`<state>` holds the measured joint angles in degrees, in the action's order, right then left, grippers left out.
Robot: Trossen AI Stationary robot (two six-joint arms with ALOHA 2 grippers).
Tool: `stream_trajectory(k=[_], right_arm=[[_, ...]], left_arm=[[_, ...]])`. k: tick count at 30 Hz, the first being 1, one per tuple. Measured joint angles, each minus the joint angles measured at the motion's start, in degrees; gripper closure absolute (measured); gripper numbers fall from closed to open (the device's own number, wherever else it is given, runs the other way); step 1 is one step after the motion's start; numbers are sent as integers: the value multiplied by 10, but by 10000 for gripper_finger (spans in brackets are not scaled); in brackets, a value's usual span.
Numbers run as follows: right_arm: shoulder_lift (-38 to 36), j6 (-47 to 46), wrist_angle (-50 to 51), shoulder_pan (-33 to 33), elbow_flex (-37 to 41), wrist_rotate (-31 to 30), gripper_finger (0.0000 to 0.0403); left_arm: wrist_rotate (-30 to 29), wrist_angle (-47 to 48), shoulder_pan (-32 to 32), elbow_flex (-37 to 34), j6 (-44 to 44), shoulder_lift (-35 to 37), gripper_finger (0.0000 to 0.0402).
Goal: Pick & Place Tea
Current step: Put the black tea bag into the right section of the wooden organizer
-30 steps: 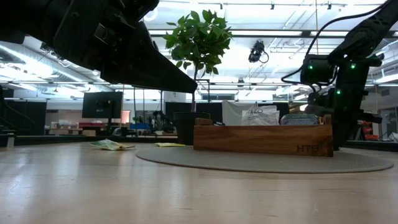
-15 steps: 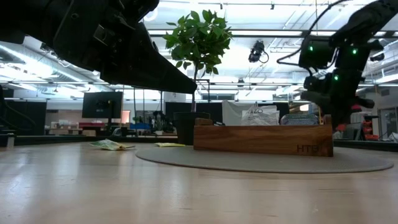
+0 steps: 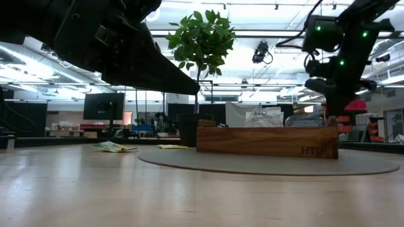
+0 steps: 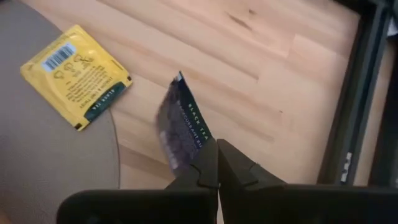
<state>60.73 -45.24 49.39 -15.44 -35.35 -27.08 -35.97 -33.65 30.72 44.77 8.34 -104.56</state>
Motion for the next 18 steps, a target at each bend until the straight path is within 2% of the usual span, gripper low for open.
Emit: stream_trajectory(k=[5, 18], right_arm=[[0, -27, 43, 42, -30, -39, 403], [-1, -69, 82, 173, -110, -81, 403]], left_arm=[[0, 0, 0, 0, 0, 0, 291], [0, 0, 0, 0, 1, 0, 291]])
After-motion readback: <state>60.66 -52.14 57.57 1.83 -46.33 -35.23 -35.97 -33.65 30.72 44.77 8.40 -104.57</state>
